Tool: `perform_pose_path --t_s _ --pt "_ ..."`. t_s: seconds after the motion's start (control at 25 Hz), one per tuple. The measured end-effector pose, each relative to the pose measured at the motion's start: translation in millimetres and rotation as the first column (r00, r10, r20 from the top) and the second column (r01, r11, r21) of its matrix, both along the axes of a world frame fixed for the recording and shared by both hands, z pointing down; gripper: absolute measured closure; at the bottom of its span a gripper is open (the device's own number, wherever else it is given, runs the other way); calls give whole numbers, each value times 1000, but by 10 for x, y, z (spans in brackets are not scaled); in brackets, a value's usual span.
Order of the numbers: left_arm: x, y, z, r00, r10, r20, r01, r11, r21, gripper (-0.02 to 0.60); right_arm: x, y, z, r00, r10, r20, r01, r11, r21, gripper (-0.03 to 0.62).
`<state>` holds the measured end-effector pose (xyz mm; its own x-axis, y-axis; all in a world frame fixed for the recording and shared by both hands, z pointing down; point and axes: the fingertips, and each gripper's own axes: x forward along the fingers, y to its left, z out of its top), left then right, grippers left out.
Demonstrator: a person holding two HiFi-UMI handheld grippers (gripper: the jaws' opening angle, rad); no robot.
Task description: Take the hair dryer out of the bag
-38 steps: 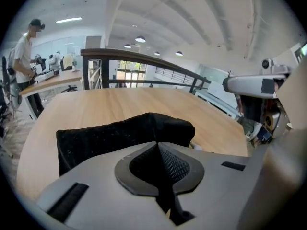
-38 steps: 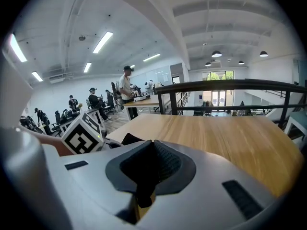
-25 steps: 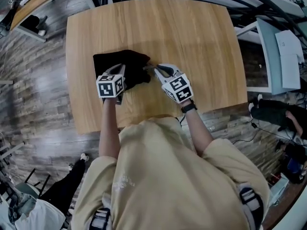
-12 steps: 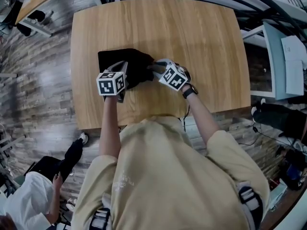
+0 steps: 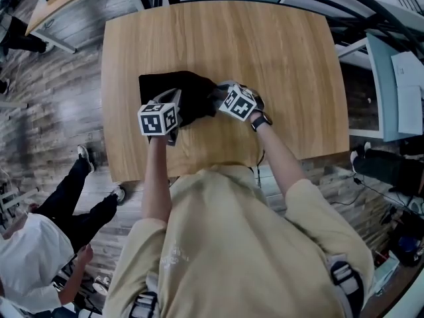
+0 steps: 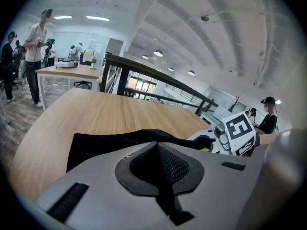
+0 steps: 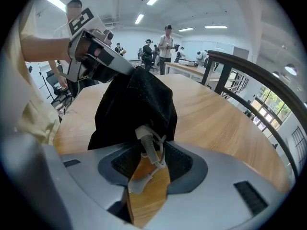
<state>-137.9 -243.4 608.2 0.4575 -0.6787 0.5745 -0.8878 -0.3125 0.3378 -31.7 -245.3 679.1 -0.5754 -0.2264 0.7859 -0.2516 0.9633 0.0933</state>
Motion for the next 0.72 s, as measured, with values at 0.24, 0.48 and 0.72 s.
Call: perform_pose_path --t_s 0.24,0.48,0.72 --pt "11 -5 -11 1000 -10 1 10 1000 -2 564 4 33 31 999 -20 -48 18 999 -32 461" --pt "42 -12 -3 1000 -7 -2 7 1000 -4 564 -19 30 106 996 -36 -86 28 996 -87 462" --pt "51 -13 16 1000 -8 -13 7 1000 -9 564 -26 75 211 996 -38 -81 22 981 -192 468"
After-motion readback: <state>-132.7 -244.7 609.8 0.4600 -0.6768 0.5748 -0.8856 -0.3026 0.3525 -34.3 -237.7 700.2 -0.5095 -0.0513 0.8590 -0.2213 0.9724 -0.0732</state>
